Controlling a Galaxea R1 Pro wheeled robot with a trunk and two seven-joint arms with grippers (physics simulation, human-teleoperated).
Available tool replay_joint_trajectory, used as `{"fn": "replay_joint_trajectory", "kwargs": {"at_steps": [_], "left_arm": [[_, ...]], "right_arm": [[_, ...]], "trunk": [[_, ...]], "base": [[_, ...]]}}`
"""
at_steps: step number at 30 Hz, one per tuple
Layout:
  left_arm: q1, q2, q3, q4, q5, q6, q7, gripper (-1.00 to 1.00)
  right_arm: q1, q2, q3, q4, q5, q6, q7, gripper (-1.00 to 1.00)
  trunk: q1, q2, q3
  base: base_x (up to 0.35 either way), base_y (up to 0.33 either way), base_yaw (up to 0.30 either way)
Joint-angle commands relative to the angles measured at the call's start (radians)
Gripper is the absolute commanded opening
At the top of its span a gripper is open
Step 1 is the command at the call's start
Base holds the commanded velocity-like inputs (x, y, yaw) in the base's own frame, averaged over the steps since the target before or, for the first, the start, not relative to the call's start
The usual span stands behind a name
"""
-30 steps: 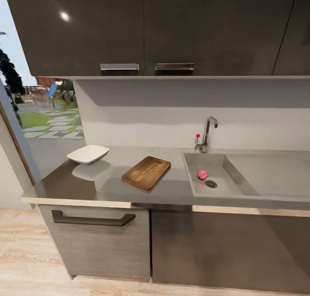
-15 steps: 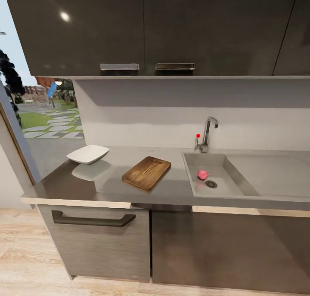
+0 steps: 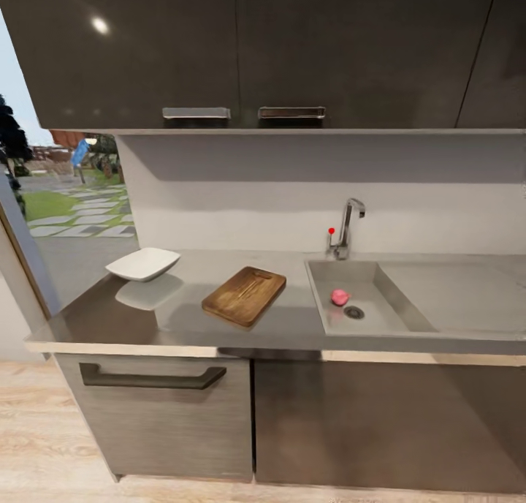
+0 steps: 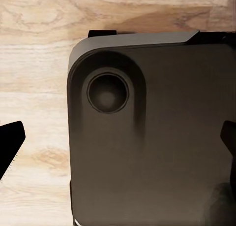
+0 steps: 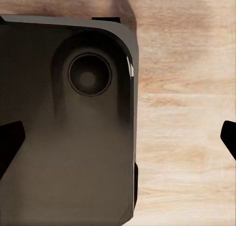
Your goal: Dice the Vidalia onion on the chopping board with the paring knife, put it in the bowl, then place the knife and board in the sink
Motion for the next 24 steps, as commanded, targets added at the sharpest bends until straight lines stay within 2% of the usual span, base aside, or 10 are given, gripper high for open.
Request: {"fn": "replay_joint_trajectory", "kwargs": {"at_steps": [1,6,12,14,20,24], "left_arm": [[0.001,0.000,0.000,-0.002,0.000,-0.001,0.000,1.00],[0.001,-0.002,0.001,-0.002,0.000,-0.002,-0.001,1.00],[0.001,-0.001,0.001,-0.002,0.000,-0.002,-0.001,1.00],[0.002,-0.010,0.006,0.003,0.003,-0.004,0.007,1.00],[0.002,-0.010,0.003,0.005,0.003,-0.003,0.006,1.00],[0.002,-0.008,0.002,0.009,0.003,-0.002,0.007,1.00]], "right_arm": [[0.000,0.000,0.000,0.000,-0.001,-0.004,0.001,1.00],[0.000,0.000,0.000,0.000,0.000,-0.004,0.001,1.00],[0.000,0.000,0.002,0.000,0.000,-0.005,0.001,1.00],[0.011,-0.012,0.013,0.012,0.000,-0.005,-0.002,1.00],[0.046,-0.045,0.012,0.046,0.001,-0.010,-0.003,1.00],[0.069,-0.068,0.011,0.023,0.001,-0.013,-0.005,1.00]], "trunk": [[0.000,0.000,-0.001],[0.000,0.000,-0.001],[0.000,0.000,-0.001],[0.000,0.000,-0.001],[0.000,0.000,-0.001],[0.000,0.000,-0.001]], "base": [[0.008,0.008,-0.265],[0.003,0.003,-0.232],[0.000,0.000,-0.038],[0.000,0.000,0.000],[0.000,0.000,0.000],[-0.015,0.000,0.000]]}}
